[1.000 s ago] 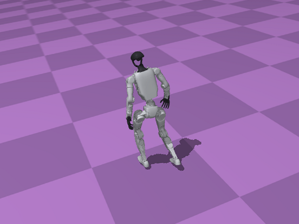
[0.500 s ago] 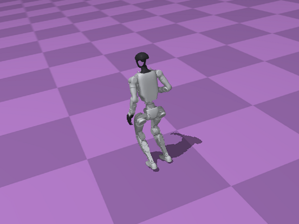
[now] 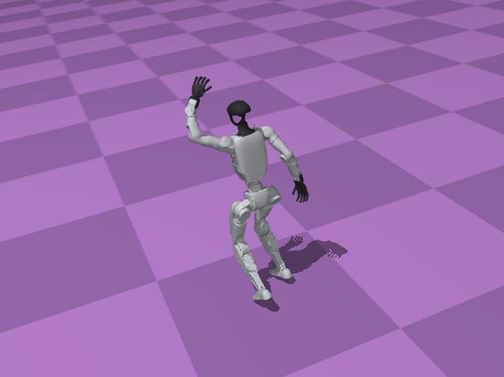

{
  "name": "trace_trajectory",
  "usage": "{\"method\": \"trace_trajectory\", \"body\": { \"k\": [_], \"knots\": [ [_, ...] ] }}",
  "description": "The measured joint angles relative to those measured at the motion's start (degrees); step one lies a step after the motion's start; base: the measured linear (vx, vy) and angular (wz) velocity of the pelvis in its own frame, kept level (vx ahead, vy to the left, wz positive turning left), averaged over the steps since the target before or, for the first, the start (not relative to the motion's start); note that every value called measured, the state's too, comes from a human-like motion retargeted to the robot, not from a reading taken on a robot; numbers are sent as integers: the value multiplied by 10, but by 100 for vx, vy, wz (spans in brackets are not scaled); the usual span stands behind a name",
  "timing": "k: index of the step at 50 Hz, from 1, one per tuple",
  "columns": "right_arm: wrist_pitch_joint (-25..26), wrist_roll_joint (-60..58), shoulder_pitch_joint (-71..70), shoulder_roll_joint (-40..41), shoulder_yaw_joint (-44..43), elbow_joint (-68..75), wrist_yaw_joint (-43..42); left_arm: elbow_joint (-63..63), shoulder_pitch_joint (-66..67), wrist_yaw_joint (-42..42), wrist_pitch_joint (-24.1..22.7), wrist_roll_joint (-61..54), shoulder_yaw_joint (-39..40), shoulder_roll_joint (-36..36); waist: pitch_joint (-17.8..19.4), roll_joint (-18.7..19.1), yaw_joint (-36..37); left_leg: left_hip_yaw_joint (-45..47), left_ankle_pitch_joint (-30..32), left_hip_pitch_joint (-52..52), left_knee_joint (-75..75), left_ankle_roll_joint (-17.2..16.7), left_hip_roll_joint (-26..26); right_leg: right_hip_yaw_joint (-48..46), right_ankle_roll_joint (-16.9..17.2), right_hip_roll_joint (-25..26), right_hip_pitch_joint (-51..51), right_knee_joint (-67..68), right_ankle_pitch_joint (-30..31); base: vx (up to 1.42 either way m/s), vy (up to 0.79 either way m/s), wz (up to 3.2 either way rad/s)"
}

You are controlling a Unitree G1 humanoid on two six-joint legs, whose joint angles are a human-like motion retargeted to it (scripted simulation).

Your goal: Run

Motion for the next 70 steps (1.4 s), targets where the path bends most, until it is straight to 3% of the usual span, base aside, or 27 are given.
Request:
{"method": "trace_trajectory", "body": {
  "k": [2, 3, 5, 6, 7, 8, 9, 11, 13, 15, 18, 20, 22, 24, 25, 28, 30, 32, 35, 40, 43, 45, 48, 53, 59, 64, 70],
  "knots": [
    [-21, 28, -67, 77, 81, -70, -25, -80, 257, -108, 35, -17, 24, 134, 26, -79, -7, 13, 43, -2, -21, 11, -24, -23, 6, -32, 4, 34, 69, -7, 9, -100],
    [-31, 34, -89, 140, 120, -95, -32, -71, 351, -153, 62, -42, 7, 160, 30, -141, -3, 16, 55, -9, -30, 17, -44, -36, 7, -47, -4, 63, 95, -7, 9, -116],
    [-48, 24, -119, 272, 131, -127, -55, 55, 611, -221, 142, -75, 83, 76, 47, -247, 55, 19, 46, -33, -35, 30, -75, -70, -12, -65, -30, 124, 110, -4, 15, -125],
    [-51, -1, -151, 203, 60, -133, -61, 145, 970, -219, 158, 14, 381, -189, 64, -173, 90, 33, 14, -44, -27, 51, -97, -68, -27, -79, -53, 169, 82, -1, 27, -122],
    [-52, -22, -185, 126, 29, -137, -58, 216, 1244, -216, 177, 89, 603, -418, 73, -107, 95, 44, -28, -54, -14, 74, -115, -69, -42, -91, -74, 208, 51, 4, 34, -99],
    [-48, -36, -226, 38, 79, -137, -36, 246, 1349, -213, 199, 138, 674, -571, 68, -59, 44, 47, -87, -64, 8, 99, -125, -78, -58, -99, -94, 234, 15, 11, 30, -72],
    [-43, -56, -258, -10, 123, -141, -6, 268, 1377, -216, 214, 148, 680, -653, 67, -46, 23, 54, -143, -69, 28, 119, -133, -81, -70, -105, -118, 253, -16, 17, 24, -52],
    [-31, -98, -322, -98, 209, -164, 91, 247, 1320, -236, 216, 127, 623, -709, 66, -53, 7, 65, -219, -66, 39, 141, -152, -67, -80, -119, -180, 269, -52, 26, 17, -1],
    [-32, -119, -374, -246, 288, -229, 235, 94, 1205, -268, 190, 106, 573, -659, 49, -51, -17, 54, -233, -53, -4, 144, -173, -37, -69, -131, -235, 246, -38, 41, 11, 65],
    [-42, -93, -373, -410, 322, -336, 366, -112, 1061, -295, 157, 91, 537, -506, 19, -17, -39, 29, -221, -3, -45, 123, -151, -32, -39, -113, -239, 180, 26, 60, 4, 48],
    [-35, -34, -195, -554, 192, -439, 441, -312, 884, -310, 112, 82, 471, -202, -30, 36, -85, -5, -20, 74, -121, 25, -95, -28, 22, -81, -191, 44, 171, 68, -6, 65],
    [-25, -15, 18, -538, -6, -468, 430, -385, 803, -316, 95, 99, 432, -35, -53, 57, -105, -41, 78, 92, -136, -23, -71, -19, 64, -56, -162, -33, 252, 65, -16, 62],
    [-14, -7, 201, -426, -190, -497, 404, -414, 757, -312, 87, 130, 428, 39, -61, 70, -90, -78, 122, 103, -107, -49, -54, -18, 94, -33, -135, -74, 298, 57, -20, 33],
    [1, -6, 255, -302, -240, -499, 379, -408, 759, -304, 91, 160, 448, 54, -65, 66, -72, -114, 123, 117, -59, -55, -53, -25, 93, -22, -119, -60, 298, 47, -20, 15],
    [10, -9, 256, -243, -237, -489, 369, -397, 774, -301, 97, 173, 461, 48, -66, 58, -62, -132, 110, 126, -33, -54, -58, -29, 83, -20, -115, -37, 284, 38, -19, -3],
    [38, -39, 169, -106, -162, -398, 327, -334, 907, -310, 127, 223, 529, -51, -40, 25, -13, -179, 41, 156, 44, -44, -90, -36, 11, -18, -120, 73, 129, 25, -17, -11],
    [42, -48, 59, -70, -95, -301, 289, -295, 1079, -337, 147, 262, 607, -167, -10, 22, 11, -181, 23, 170, 81, -31, -104, -37, -16, -27, -116, 123, 58, 8, -11, 4],
    [36, -35, -41, -64, -25, -246, 258, -247, 1193, -363, 163, 285, 612, -265, 4, 26, 12, -174, 23, 167, 99, -12, -107, -38, -26, -35, -108, 136, 31, -6, -7, 21],
    [13, -14, -147, -55, 47, -239, 219, -153, 1269, -378, 173, 320, 561, -360, 16, 28, 1, -167, 7, 155, 100, 21, -114, -39, -27, -49, -104, 133, 33, -22, 0, 30],
    [-28, -7, -213, -50, 79, -291, 178, 7, 1307, -331, 174, 361, 532, -445, 37, 39, -18, -167, -77, 173, 51, 61, -156, -37, -11, -67, -134, 124, 77, -47, 12, -2],
    [-37, -5, -216, -50, 76, -282, 153, 106, 1311, -278, 182, 366, 555, -491, 70, 35, -35, -131, -178, 189, -8, 120, -169, -40, 10, -97, -146, 113, 106, -66, 22, -28],
    [-38, 5, -214, -43, 74, -253, 134, 178, 1318, -236, 189, 374, 576, -530, 98, 22, -43, -97, -210, 189, -51, 156, -183, -34, 30, -124, -154, 79, 132, -72, 25, -41],
    [-34, 33, -210, -24, 72, -178, 120, 273, 1358, -201, 204, 375, 611, -587, 122, 10, -53, -57, -202, 168, -103, 175, -188, -48, 22, -160, -149, 53, 77, -68, 23, -53],
    [-26, 73, -222, -3, 67, -42, 121, 396, 1447, -213, 230, 372, 636, -674, 137, -2, -69, -24, -153, 121, -167, 180, -202, -46, -10, -198, -101, 172, 27, -58, 16, -46],
    [-24, 89, -253, 2, 63, 62, 83, 512, 1521, -244, 257, 405, 629, -741, 106, -40, -91, 21, -68, 36, -237, 174, -227, 16, 19, -203, 20, 232, -2, -54, 5, -15],
    [-23, 97, -287, 0, 75, 111, 44, 563, 1548, -241, 272, 411, 635, -758, 78, -69, -85, 61, -1, -35, -281, 154, -229, 66, 56, -168, 146, 116, -48, -58, -6, -15],
    [-36, 107, -345, -1, 102, 135, 13, 541, 1534, -191, 260, 369, 671, -746, 71, -54, -55, 81, 52, -99, -352, 96, -172, 57, 4, -134, 162, -83, -135, -62, -11, -22]
  ]
}}
